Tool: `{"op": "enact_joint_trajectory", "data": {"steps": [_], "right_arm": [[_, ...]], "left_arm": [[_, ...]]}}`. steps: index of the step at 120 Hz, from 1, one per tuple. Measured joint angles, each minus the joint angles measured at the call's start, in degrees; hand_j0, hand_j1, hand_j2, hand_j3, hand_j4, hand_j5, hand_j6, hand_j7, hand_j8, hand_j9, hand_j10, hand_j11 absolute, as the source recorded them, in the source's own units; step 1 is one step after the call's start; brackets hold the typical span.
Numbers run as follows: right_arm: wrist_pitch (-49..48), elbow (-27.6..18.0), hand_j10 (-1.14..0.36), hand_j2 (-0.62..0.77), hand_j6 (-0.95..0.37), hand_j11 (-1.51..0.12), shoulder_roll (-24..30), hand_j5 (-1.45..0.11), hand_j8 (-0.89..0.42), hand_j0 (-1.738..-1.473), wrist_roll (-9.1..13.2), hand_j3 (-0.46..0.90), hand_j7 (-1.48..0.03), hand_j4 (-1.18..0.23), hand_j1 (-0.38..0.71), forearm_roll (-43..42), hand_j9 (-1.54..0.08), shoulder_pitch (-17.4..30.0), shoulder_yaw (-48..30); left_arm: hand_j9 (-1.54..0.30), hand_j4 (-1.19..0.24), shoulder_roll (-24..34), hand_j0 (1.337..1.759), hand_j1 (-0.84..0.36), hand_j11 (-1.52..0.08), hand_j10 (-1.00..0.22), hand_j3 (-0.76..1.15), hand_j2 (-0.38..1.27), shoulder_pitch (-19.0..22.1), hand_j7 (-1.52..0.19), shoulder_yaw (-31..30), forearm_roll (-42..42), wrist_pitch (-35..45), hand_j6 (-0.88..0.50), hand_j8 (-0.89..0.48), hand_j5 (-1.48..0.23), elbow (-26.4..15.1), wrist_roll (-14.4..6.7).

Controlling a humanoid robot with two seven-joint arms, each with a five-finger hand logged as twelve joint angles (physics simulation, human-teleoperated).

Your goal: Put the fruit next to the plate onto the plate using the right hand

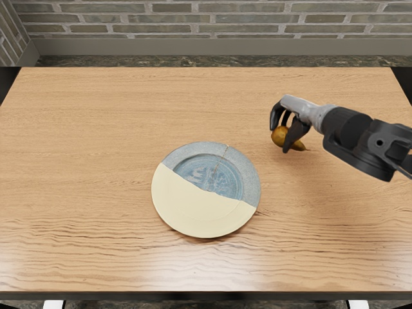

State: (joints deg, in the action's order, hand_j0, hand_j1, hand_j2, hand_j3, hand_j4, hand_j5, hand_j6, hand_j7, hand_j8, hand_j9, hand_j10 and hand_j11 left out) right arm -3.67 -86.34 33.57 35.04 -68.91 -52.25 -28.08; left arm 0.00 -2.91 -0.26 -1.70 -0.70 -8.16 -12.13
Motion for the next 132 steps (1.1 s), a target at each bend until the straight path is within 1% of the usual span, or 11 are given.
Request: {"op": "enact_joint_trajectory", "data": {"steps": [5, 6, 8, 13, 35, 57, 91, 111, 115, 120, 132], "right_arm": [[-1.78, -0.16, -0.65, 0.52, -0.48, -1.18, -0.46, -1.23, -0.39, -1.656, -0.01, 0.00, -1.13, -0.83, 0.31, 0.14, -1.19, -0.74, -0.02], [-2.09, -0.20, -0.65, 0.53, -0.47, -1.19, -0.53, -1.22, -0.43, -1.656, -0.01, 0.00, -1.13, -0.83, 0.32, 0.16, -1.19, -0.88, -0.03], [-2.77, -0.31, -0.65, 0.54, -0.48, -1.19, -0.67, -1.22, -0.39, -1.656, -0.01, 0.00, -1.13, -0.83, 0.32, 0.21, -1.19, -1.15, -0.02], [-4.03, -0.79, -0.65, 0.55, -0.47, -1.18, -0.92, -1.23, -0.38, -1.656, -0.02, 0.00, -1.13, -0.83, 0.33, 0.31, -1.19, -1.69, -0.04], [-7.52, -2.16, -0.64, 0.58, -0.46, -1.19, -1.81, -1.23, -0.39, -1.657, -0.02, 0.00, -1.13, -0.83, 0.34, 1.14, -1.20, -3.64, -0.11], [-9.68, -2.29, -0.64, 0.58, -0.46, -1.20, -4.64, -1.24, -0.38, -1.657, -0.02, 0.00, -1.13, -0.83, 0.34, 2.49, -1.21, -5.39, -0.05], [-11.01, -2.33, -0.63, 0.58, -0.44, -1.20, -10.22, -1.24, -0.36, -1.658, -0.02, 0.00, -1.13, -0.83, 0.36, 3.66, -1.21, -6.68, 0.27], [-11.01, -2.22, -0.65, 0.59, -0.47, -1.19, -11.44, -1.23, -0.40, -1.657, -0.02, 0.00, -1.13, -0.83, 0.35, 3.59, -1.19, -6.60, 0.60], [-11.02, -2.18, -0.66, 0.55, -0.48, -1.19, -11.82, -1.22, -0.41, -1.657, -0.01, 0.00, -1.13, -0.84, 0.33, 3.55, -1.19, -6.55, 0.63], [-11.00, -2.09, -0.67, 0.58, -0.48, -1.19, -12.34, -1.22, -0.41, -1.657, -0.02, 0.00, -1.13, -0.84, 0.34, 3.53, -1.19, -6.42, 0.67], [-10.88, -1.78, -0.67, 0.59, -0.48, -1.19, -13.10, -1.21, -0.41, -1.657, -0.03, 0.00, -1.13, -0.83, 0.34, 3.53, -1.18, -5.86, 0.71]], "left_arm": [[-0.02, -0.02, 0.00, 1.658, 0.33, -0.02, -0.02, 0.00, 0.00, -0.07, -0.02, 0.00, 0.00, 0.00, -0.02, -0.02, -0.02, 0.01, 0.00], [-0.02, -0.02, 0.00, 1.658, 0.33, -0.02, -0.02, 0.00, 0.00, -0.08, -0.02, 0.00, 0.00, 0.00, -0.02, -0.02, -0.02, 0.01, 0.00], [-0.02, -0.02, 0.00, 1.658, 0.33, -0.02, -0.02, 0.00, 0.00, -0.08, -0.02, 0.00, 0.00, 0.00, -0.02, -0.02, -0.02, 0.00, 0.00], [-0.02, -0.02, 0.00, 1.658, 0.33, -0.02, -0.02, 0.00, 0.00, -0.08, -0.02, 0.00, 0.01, 0.00, -0.02, -0.02, -0.02, 0.00, 0.00], [-0.02, -0.02, 0.00, 1.658, 0.33, -0.02, -0.02, 0.00, 0.00, -0.06, -0.02, 0.00, -0.01, 0.00, -0.02, -0.02, -0.02, 0.00, 0.00], [-0.02, -0.02, 0.00, 1.658, 0.33, -0.02, -0.02, 0.00, 0.00, -0.08, -0.02, 0.00, 0.01, 0.00, -0.02, -0.02, -0.02, 0.01, 0.00], [-0.02, -0.02, 0.00, 1.658, 0.33, -0.02, -0.02, 0.00, 0.00, -0.07, -0.02, 0.00, 0.00, 0.00, -0.02, -0.02, -0.02, 0.02, 0.00], [-0.02, -0.02, 0.00, 1.658, 0.33, -0.02, -0.02, 0.00, 0.00, -0.08, -0.02, 0.00, 0.01, 0.00, -0.02, -0.02, -0.02, 0.02, 0.00], [-0.02, -0.02, 0.00, 1.658, 0.33, -0.02, -0.02, 0.00, 0.00, -0.04, -0.02, 0.00, 0.01, 0.00, -0.02, -0.02, -0.02, 0.02, 0.00], [-0.02, -0.02, 0.00, 1.658, 0.33, -0.02, -0.02, 0.00, 0.00, 0.00, -0.02, 0.00, 0.02, 0.00, -0.02, -0.02, -0.02, 0.01, 0.00], [-0.02, -0.02, 0.00, 1.658, 0.33, -0.02, -0.02, 0.00, 0.00, -0.07, -0.02, 0.00, 0.01, 0.00, -0.02, -0.02, -0.02, 0.01, 0.00]]}}
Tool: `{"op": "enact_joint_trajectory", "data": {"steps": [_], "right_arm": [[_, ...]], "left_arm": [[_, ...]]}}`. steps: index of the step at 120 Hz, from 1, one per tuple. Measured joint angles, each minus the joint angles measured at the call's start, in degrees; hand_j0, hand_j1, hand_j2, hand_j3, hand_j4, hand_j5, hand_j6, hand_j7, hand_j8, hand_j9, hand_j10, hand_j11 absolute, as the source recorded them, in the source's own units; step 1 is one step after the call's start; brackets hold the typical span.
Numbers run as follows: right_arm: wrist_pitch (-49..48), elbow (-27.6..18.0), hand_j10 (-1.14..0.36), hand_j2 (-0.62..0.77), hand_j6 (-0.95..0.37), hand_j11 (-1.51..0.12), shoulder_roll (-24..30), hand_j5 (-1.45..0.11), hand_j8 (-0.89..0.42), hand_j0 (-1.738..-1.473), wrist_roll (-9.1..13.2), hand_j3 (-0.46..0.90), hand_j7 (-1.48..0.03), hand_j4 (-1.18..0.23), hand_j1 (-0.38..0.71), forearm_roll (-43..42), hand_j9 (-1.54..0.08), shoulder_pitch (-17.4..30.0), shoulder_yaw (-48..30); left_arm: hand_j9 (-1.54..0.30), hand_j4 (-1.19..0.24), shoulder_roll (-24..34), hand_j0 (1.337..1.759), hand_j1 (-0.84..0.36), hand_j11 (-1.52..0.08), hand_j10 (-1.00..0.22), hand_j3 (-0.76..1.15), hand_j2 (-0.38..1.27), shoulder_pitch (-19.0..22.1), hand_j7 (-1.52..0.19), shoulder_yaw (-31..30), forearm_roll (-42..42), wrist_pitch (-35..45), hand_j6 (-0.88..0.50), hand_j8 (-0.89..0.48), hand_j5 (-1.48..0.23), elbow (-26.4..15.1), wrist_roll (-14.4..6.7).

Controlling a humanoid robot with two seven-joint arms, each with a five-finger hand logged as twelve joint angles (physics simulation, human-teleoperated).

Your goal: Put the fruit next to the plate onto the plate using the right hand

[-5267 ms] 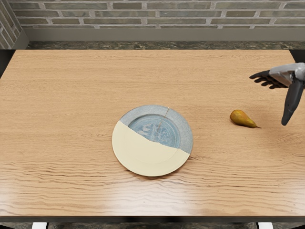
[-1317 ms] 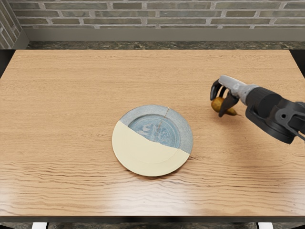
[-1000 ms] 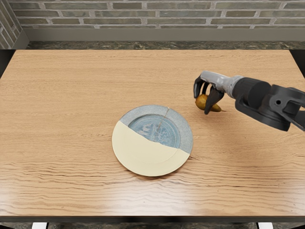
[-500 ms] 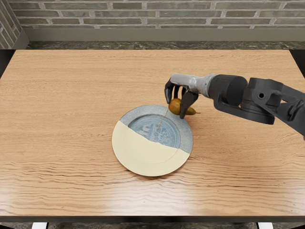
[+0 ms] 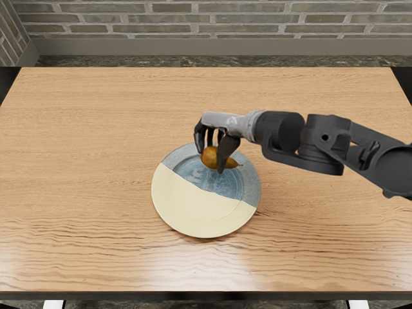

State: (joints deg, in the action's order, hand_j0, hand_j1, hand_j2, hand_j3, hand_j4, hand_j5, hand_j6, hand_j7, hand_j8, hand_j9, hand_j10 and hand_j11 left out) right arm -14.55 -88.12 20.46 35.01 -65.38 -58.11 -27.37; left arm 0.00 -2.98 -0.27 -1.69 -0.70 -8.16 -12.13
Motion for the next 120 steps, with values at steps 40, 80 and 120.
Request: {"op": "enact_joint_trajectory", "data": {"steps": [40, 80, 120], "right_arm": [[0.35, 1.89, -0.32, 0.24, -0.23, -0.54, -2.40, -0.55, -0.20, -1.658, -0.01, 0.00, -0.51, -0.38, -0.02, -0.16, -0.53, 1.27, -0.43], [-12.94, 2.15, -0.06, 0.05, -0.05, -0.10, 10.27, -0.11, -0.04, -1.658, -0.01, 0.00, -0.10, -0.08, -0.29, 15.15, -0.10, 0.81, -4.48], [-20.13, 5.60, -0.01, 0.01, -0.01, -0.02, 23.20, -0.02, -0.01, -1.658, -0.01, 0.00, -0.02, -0.02, -0.34, 24.26, -0.02, 1.12, -8.43]], "left_arm": [[-0.02, -0.02, 0.00, 1.658, 0.33, -0.02, -0.02, 0.00, 0.00, 0.00, -0.02, 0.00, -0.02, 0.00, -0.02, -0.02, -0.02, 0.00, 0.00], [-0.02, -0.02, 0.00, 1.658, 0.33, -0.02, -0.02, 0.00, 0.00, 0.00, -0.02, 0.01, 0.00, 0.00, -0.02, -0.02, -0.02, 0.00, 0.00], [-0.02, -0.02, 0.00, 1.658, 0.33, -0.02, -0.02, 0.00, 0.00, 0.04, -0.02, 0.01, 0.00, 0.00, -0.02, -0.02, -0.02, -0.04, 0.00]]}}
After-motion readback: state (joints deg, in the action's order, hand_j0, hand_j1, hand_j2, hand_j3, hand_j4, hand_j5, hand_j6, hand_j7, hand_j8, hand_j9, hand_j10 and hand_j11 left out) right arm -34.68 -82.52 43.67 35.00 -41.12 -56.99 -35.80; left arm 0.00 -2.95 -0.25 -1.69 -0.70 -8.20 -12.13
